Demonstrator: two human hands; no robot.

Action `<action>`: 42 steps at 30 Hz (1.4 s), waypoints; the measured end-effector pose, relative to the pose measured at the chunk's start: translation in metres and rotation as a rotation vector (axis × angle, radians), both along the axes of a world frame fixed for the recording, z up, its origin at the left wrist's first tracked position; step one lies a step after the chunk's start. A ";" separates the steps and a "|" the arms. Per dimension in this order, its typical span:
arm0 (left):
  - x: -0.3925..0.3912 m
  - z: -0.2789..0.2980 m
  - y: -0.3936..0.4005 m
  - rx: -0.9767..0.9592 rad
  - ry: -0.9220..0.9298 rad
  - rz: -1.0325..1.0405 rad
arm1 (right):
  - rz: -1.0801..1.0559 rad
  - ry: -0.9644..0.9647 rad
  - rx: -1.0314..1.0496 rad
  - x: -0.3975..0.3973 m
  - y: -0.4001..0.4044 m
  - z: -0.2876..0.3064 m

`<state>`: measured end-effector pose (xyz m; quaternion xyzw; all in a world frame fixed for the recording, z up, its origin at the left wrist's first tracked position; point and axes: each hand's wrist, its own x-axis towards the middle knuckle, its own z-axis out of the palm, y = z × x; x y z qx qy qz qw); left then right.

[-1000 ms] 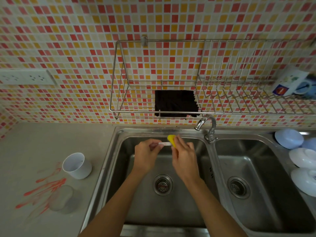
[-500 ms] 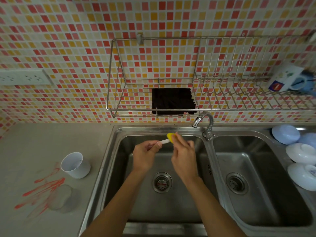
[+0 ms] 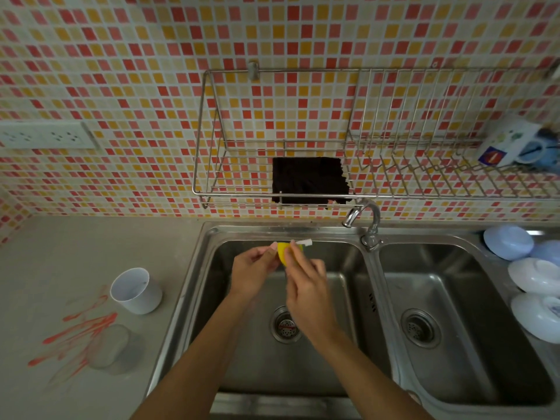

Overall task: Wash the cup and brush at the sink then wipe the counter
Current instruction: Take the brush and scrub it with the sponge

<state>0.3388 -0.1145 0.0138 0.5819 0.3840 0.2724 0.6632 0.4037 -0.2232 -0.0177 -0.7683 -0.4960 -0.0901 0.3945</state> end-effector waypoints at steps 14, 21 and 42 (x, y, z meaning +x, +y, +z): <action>-0.001 -0.001 -0.002 0.298 0.327 -0.165 | -0.129 -0.181 -0.011 0.029 0.003 0.000; -0.002 0.004 -0.006 0.484 0.388 -0.240 | -0.031 -0.311 -0.026 0.043 0.004 0.001; -0.006 0.002 -0.017 0.531 0.374 -0.148 | -0.189 0.077 -0.073 0.019 -0.007 -0.001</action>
